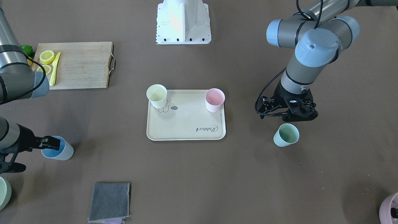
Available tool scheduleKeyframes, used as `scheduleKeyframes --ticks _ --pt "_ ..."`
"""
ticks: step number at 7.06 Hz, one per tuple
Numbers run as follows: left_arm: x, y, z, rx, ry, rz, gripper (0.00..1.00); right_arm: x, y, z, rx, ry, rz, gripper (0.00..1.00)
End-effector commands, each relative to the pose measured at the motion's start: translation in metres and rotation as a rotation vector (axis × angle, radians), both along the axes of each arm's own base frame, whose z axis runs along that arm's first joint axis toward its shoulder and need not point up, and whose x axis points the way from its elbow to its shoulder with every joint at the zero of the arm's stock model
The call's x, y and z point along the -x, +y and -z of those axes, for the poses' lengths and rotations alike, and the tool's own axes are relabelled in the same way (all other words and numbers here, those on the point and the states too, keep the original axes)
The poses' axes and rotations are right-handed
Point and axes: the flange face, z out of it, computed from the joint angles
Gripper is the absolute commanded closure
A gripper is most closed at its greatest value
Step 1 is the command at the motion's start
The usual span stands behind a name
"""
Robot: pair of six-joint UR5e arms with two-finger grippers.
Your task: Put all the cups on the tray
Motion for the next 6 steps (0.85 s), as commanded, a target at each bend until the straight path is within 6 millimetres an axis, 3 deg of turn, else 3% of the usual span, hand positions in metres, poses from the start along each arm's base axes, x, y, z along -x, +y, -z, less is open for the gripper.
scheduleKeyframes --ticks 1,2,3,4,6 --pt "0.006 -0.003 -0.004 0.002 -0.005 0.009 0.02 0.008 0.006 -0.004 0.001 0.002 0.019 0.99" --pt "0.021 -0.005 -0.024 -0.032 -0.032 -0.032 0.02 0.009 0.004 0.006 -0.011 -0.012 0.022 1.00" --pt "0.040 -0.004 -0.063 -0.056 -0.066 -0.077 0.02 0.009 0.003 0.010 -0.013 -0.018 0.018 1.00" --pt "0.057 -0.009 -0.081 -0.068 -0.079 -0.079 0.02 0.011 0.001 0.029 -0.028 -0.036 0.016 1.00" --pt "0.048 -0.026 -0.120 -0.064 -0.066 -0.073 0.02 0.023 -0.005 0.086 -0.004 -0.100 -0.037 1.00"
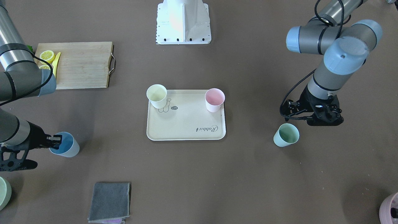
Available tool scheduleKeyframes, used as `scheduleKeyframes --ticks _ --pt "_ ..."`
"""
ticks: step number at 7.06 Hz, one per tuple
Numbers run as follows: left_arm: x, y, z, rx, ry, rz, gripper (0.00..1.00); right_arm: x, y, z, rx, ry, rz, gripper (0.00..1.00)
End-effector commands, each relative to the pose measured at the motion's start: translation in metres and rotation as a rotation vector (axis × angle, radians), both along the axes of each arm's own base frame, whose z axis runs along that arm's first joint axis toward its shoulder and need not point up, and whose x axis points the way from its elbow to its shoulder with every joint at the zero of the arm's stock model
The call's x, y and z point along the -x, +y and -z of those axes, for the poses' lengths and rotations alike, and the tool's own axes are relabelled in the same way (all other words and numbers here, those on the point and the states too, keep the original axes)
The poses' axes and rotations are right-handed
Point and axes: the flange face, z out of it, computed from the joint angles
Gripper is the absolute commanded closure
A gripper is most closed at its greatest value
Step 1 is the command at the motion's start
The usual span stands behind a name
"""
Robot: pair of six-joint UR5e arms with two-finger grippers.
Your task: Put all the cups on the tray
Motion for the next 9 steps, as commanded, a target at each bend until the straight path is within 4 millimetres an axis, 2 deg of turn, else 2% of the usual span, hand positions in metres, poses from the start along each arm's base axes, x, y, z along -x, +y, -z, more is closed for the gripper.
scheduleKeyframes --ticks 1,2,3,4,5,6,7,9 --pt "-0.005 -0.017 -0.036 0.012 0.013 0.024 0.03 0.030 0.002 0.069 0.034 -0.064 -0.054 1.00" --pt "-0.013 -0.024 -0.035 0.036 0.025 0.031 0.03 0.054 0.008 0.098 0.056 -0.084 -0.072 1.00" --pt "-0.018 -0.027 -0.025 0.060 0.053 0.041 0.04 0.073 0.020 0.114 0.073 -0.095 -0.078 1.00" --pt "-0.022 -0.028 -0.025 0.077 0.058 0.055 0.16 0.085 0.029 0.124 0.078 -0.104 -0.075 1.00" --pt "-0.032 -0.027 -0.046 0.061 0.070 0.045 0.42 0.102 0.038 0.133 0.093 -0.109 -0.070 1.00" --pt "-0.037 -0.030 -0.063 0.048 0.082 0.043 0.59 0.120 0.046 0.147 0.104 -0.110 -0.081 1.00" --pt "-0.038 -0.032 -0.057 0.043 0.088 0.043 1.00 0.129 0.051 0.153 0.107 -0.113 -0.077 1.00" --pt "-0.043 -0.032 -0.038 0.086 0.147 0.016 1.00 0.144 0.061 0.165 0.115 -0.119 -0.072 1.00"
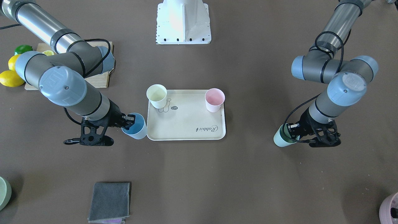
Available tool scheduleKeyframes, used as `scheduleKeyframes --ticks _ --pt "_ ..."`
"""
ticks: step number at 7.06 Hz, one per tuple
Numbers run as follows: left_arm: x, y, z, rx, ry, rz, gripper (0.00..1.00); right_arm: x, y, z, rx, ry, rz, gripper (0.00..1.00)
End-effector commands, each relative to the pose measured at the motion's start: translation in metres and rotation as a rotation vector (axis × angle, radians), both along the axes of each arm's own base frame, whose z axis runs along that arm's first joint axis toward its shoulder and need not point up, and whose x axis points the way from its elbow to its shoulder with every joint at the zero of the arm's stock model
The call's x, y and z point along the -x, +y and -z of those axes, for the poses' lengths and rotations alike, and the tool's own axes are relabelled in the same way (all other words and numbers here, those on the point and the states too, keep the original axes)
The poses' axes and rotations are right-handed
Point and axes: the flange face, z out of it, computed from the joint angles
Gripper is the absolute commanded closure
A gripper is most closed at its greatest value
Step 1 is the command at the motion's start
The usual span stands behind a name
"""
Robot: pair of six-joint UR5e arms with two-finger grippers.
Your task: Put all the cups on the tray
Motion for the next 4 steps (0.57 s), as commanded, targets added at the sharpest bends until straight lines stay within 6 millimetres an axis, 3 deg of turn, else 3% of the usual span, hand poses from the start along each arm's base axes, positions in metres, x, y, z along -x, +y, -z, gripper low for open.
scheduleKeyframes --ticks 1,2,3,4 --pt "-0.003 -0.004 0.023 0.023 0.044 -0.019 1.00 0.019 0.013 0.010 -0.003 -0.002 0.012 1.00" --pt "-0.005 -0.008 0.054 0.030 0.042 -0.017 1.00 0.031 0.022 0.010 0.003 0.009 0.009 1.00" --pt "-0.010 -0.008 0.100 0.085 0.053 0.019 1.00 0.047 0.032 0.013 0.000 0.021 0.007 1.00" --pt "-0.019 -0.004 0.129 0.114 0.081 0.055 1.00 0.058 0.040 0.014 -0.007 0.028 0.012 1.00"
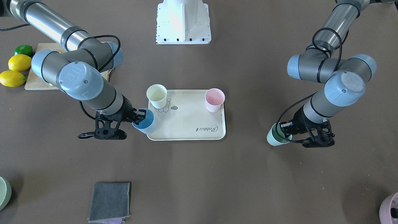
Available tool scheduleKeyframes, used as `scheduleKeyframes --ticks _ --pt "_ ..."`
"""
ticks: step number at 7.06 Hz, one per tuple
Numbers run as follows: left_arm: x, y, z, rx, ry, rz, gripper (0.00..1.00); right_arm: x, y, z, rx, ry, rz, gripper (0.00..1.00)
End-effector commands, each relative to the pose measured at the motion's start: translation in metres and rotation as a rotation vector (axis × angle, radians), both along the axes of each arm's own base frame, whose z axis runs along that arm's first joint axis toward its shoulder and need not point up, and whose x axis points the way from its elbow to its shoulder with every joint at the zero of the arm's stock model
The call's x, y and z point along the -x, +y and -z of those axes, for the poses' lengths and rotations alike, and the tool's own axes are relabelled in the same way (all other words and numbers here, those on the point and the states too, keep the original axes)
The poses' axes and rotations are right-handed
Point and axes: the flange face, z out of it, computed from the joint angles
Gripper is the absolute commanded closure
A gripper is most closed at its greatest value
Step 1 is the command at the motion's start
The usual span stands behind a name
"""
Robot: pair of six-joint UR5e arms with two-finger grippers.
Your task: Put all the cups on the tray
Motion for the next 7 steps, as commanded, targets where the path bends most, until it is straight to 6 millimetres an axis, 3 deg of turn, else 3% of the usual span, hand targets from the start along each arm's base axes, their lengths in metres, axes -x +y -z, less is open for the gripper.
scheduleKeyframes --ticks 1,2,3,4,5,6,7 --pt "-0.044 0.020 0.065 0.066 0.043 0.033 1.00 0.021 0.015 0.000 -0.002 0.017 0.004 1.00" --pt "-0.074 0.037 0.082 0.092 0.058 0.027 1.00 0.022 0.016 0.000 -0.002 0.017 0.006 0.56" --pt "-0.097 0.051 0.097 0.113 0.070 0.022 1.00 0.021 0.015 0.002 -0.003 0.013 0.004 0.01" --pt "-0.123 0.066 0.102 0.092 0.044 0.039 1.00 0.016 0.013 0.005 -0.017 0.007 0.004 0.00" --pt "-0.131 0.070 0.102 0.078 0.034 0.044 1.00 -0.007 0.003 0.016 -0.027 -0.014 -0.018 0.00" --pt "-0.141 0.077 0.100 0.081 0.030 0.029 1.00 -0.035 -0.007 0.012 -0.012 -0.028 -0.037 0.00" --pt "-0.145 0.078 0.099 0.078 0.033 0.024 0.99 -0.060 -0.009 -0.006 -0.029 -0.031 -0.026 0.00"
